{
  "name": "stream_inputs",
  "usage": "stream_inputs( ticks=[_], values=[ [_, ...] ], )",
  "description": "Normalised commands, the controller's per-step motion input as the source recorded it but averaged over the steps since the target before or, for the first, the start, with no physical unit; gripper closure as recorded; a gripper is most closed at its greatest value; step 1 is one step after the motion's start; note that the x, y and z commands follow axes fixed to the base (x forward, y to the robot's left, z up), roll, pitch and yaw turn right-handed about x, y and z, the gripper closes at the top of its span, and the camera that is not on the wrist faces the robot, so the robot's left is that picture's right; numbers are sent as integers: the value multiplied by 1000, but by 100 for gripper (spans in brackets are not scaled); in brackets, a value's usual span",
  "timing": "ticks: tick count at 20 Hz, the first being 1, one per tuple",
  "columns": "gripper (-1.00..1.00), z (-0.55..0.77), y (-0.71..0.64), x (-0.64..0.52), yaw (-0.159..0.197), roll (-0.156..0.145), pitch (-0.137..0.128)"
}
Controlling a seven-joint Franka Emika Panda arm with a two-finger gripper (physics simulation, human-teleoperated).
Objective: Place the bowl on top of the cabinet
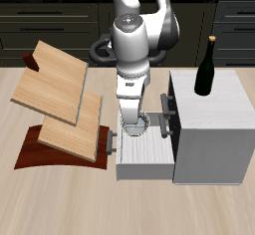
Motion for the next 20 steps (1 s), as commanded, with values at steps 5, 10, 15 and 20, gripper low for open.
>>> stream_inputs(
  ticks=[5, 10, 15, 20],
  values=[
    [100, 562, -117, -101, -157, -47, -57],
    [100, 669, -164, -45, -260, -61, -138],
    [100, 513, -91, -78, -326, -58, -61],
    [100, 425, 113, -108, -334, -20, -32]
  ],
)
